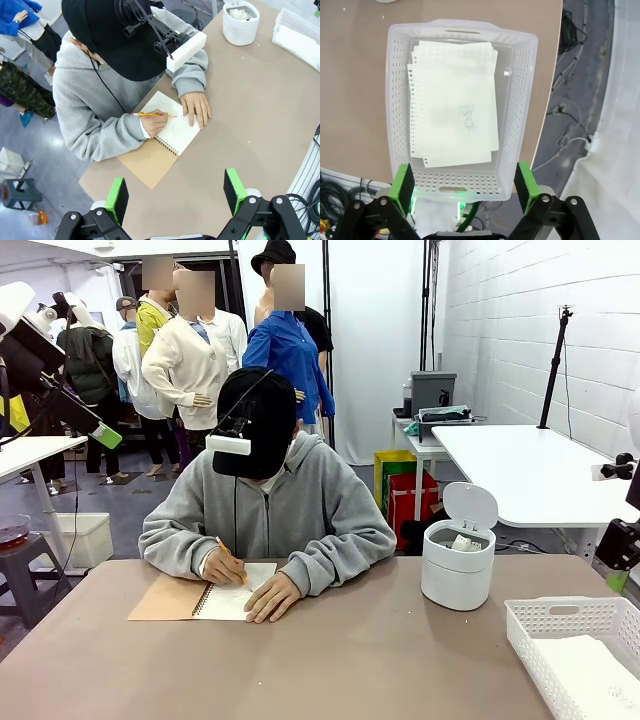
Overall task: Sort the paper based on its condition.
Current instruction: If a person hands you a paper, place it in the Organizing basket , and if it's crumpled, put it in the Trash can.
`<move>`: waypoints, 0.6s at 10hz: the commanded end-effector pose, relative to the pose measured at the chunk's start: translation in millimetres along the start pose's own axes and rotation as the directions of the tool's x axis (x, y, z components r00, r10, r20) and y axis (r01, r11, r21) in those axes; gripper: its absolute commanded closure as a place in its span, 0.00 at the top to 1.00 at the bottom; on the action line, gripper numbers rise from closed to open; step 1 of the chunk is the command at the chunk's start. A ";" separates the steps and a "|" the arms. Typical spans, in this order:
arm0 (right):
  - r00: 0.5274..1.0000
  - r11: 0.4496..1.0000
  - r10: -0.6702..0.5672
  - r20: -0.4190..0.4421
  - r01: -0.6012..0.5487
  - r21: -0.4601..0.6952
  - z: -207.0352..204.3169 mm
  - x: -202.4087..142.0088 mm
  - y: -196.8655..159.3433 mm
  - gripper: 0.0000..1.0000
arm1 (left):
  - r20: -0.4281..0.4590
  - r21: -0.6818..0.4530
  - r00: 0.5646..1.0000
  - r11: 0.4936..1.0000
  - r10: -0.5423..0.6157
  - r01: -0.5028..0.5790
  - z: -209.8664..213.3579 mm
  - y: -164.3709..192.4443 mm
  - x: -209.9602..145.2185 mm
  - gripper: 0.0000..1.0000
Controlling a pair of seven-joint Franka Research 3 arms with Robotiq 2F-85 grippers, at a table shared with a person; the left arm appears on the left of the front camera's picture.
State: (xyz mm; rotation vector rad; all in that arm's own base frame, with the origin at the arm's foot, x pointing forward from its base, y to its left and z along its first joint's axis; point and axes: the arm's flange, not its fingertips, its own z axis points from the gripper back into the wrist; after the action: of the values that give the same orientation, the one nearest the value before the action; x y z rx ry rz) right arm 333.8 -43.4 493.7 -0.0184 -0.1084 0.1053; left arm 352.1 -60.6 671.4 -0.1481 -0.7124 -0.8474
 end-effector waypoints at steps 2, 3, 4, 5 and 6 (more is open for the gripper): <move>1.000 1.000 -0.017 -0.025 0.017 -0.020 -7.9 2.7 -2.9 1.00 | 0.009 0.005 1.000 1.000 0.001 -0.001 -0.5 0.5 -0.2 1.00; 1.000 1.000 -0.017 -0.025 0.017 -0.020 -7.9 2.7 -2.9 1.00 | 0.009 0.005 1.000 1.000 0.001 -0.001 -0.5 0.5 -0.2 1.00; 1.000 1.000 -0.004 -0.015 0.004 0.001 -5.2 1.4 -1.2 1.00 | 0.009 0.005 1.000 1.000 0.001 -0.001 -0.5 0.5 -0.2 1.00; 0.987 0.986 0.158 0.024 -0.159 0.059 0.4 -0.2 31.1 1.00 | 0.009 0.005 1.000 1.000 0.001 -0.001 -0.5 0.5 -0.2 1.00; 0.964 0.959 0.263 0.046 -0.267 0.094 10.0 -2.1 63.7 1.00 | 0.009 0.005 1.000 1.000 0.001 -0.001 -0.5 0.5 -0.2 1.00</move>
State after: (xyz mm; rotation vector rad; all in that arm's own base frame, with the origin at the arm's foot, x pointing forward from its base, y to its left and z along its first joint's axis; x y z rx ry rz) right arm 333.1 -9.6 497.5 0.0126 -0.1208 0.2480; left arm 352.1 -60.7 671.4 -0.1481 -0.7124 -0.8476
